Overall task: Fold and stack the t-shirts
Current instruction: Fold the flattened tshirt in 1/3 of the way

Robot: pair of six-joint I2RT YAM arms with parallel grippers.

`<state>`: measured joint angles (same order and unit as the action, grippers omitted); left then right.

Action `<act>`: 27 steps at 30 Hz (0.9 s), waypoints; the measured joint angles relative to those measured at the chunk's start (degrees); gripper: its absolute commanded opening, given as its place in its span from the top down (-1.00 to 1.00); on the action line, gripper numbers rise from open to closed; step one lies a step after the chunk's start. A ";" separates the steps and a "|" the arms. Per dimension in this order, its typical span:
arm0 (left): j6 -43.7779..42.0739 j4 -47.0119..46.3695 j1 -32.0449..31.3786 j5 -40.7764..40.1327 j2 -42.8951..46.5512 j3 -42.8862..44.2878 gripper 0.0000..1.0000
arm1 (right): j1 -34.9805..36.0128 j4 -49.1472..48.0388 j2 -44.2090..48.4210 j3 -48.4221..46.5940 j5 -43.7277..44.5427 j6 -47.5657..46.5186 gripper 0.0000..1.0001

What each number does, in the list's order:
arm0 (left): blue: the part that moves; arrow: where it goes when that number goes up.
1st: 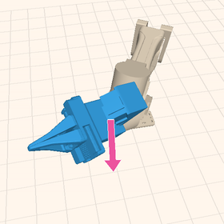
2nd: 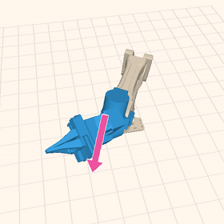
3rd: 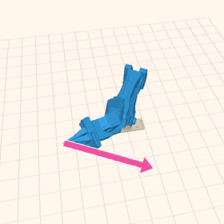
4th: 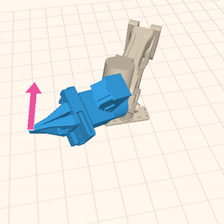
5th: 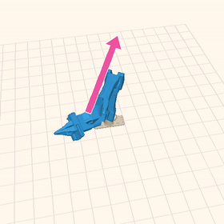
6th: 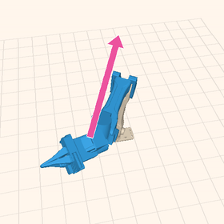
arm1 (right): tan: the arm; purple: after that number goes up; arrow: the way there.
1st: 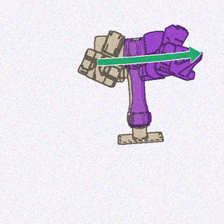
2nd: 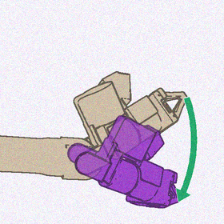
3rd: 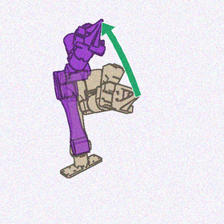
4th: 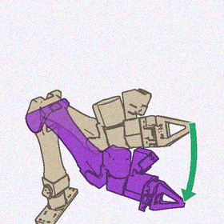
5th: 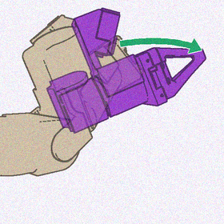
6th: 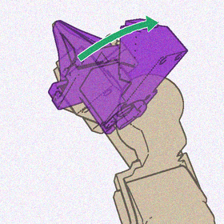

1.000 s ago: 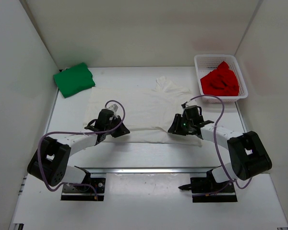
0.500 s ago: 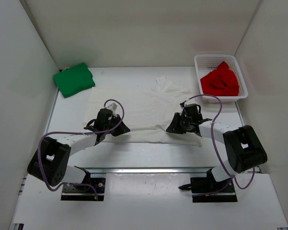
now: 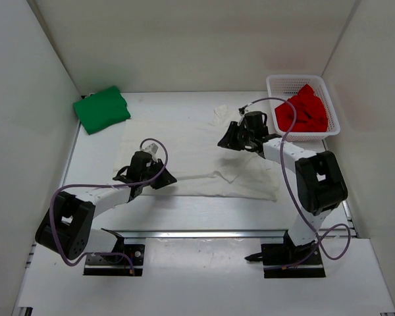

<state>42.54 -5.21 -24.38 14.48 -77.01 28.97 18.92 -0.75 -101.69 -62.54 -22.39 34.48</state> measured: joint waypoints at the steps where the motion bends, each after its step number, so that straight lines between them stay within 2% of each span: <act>1: 0.02 0.00 0.22 0.02 0.24 -0.07 0.66 | 0.61 0.35 1.29 -0.07 1.53 -0.68 0.44; 7: 0.33 -0.09 1.05 0.24 0.37 -0.11 0.66 | 3.65 3.56 9.40 5.20 8.31 -4.76 0.53; 14: 0.63 -0.85 0.57 0.42 0.37 -0.79 0.66 | 3.15 5.62 18.53 20.33 11.82 -4.68 0.52; 19: 0.90 -0.90 0.50 0.46 0.37 -1.27 0.67 | 2.75 5.29 19.15 25.20 10.38 -3.41 0.49; 27: 1.01 -1.09 0.22 0.55 0.37 -1.55 0.66 | 2.38 0.31 16.46 25.68 5.95 -1.62 0.49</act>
<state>43.55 -6.31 -24.16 15.03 -76.64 27.42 21.30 -0.45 -85.23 -36.86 -16.45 32.86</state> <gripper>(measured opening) 0.166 0.259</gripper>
